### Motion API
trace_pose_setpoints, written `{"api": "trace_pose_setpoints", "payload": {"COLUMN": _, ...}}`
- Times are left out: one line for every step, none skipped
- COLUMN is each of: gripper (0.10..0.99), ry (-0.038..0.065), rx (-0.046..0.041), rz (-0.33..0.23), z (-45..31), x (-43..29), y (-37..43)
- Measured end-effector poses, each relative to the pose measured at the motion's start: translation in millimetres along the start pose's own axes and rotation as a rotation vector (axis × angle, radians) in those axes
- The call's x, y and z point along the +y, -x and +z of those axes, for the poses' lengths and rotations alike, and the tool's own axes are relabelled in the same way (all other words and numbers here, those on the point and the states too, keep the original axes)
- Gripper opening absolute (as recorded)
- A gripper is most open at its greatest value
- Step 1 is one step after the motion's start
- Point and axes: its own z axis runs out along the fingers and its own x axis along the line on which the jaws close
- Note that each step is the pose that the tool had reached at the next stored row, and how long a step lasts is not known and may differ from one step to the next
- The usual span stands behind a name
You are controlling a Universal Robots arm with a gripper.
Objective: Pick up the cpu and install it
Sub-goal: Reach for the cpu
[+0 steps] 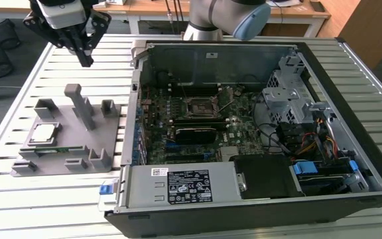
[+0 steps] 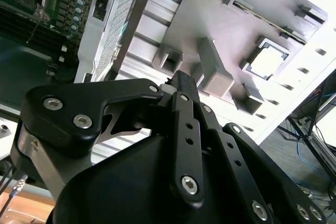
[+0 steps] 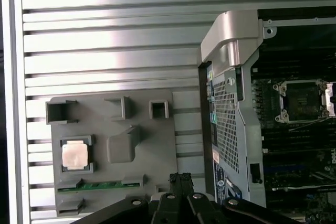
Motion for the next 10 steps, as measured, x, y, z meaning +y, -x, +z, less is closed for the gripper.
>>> {"api": "trace_pose_setpoints", "payload": {"gripper": 0.106, "ry": 0.0, "rx": 0.0001, "rz": 0.0, "z": 0.0, "x": -0.1, "y": -1.2}}
{"api": "trace_pose_setpoints", "payload": {"gripper": 0.106, "ry": 0.0, "rx": 0.0, "rz": 0.0, "z": 0.0, "x": -0.2, "y": -2.6}}
{"api": "trace_pose_setpoints", "payload": {"gripper": 0.106, "ry": 0.0, "rx": 0.0, "rz": 0.0, "z": 0.0, "x": -0.3, "y": -3.8}}
{"api": "trace_pose_setpoints", "payload": {"gripper": 0.106, "ry": 0.0, "rx": 0.0, "rz": 0.0, "z": 0.1, "x": -0.4, "y": -5.0}}
{"api": "trace_pose_setpoints", "payload": {"gripper": 0.106, "ry": 0.0, "rx": 0.0, "rz": 0.0, "z": 0.1, "x": -0.5, "y": -6.3}}
{"api": "trace_pose_setpoints", "payload": {"gripper": 0.106, "ry": 0.0, "rx": 0.0001, "rz": 0.0, "z": 0.1, "x": -0.6, "y": -7.5}}
{"api": "trace_pose_setpoints", "payload": {"gripper": 0.106, "ry": 0.0, "rx": 0.0001, "rz": 0.0, "z": 0.1, "x": -0.7, "y": -8.7}}
{"api": "trace_pose_setpoints", "payload": {"gripper": 0.106, "ry": 0.0, "rx": 0.0, "rz": 0.0, "z": 0.1, "x": -0.8, "y": -9.9}}
{"api": "trace_pose_setpoints", "payload": {"gripper": 0.106, "ry": 0.0, "rx": 0.0, "rz": 0.0, "z": 0.1, "x": -0.9, "y": -11.3}}
{"api": "trace_pose_setpoints", "payload": {"gripper": 0.106, "ry": 0.0, "rx": 0.0, "rz": 0.0, "z": 0.1, "x": -1.0, "y": -12.5}}
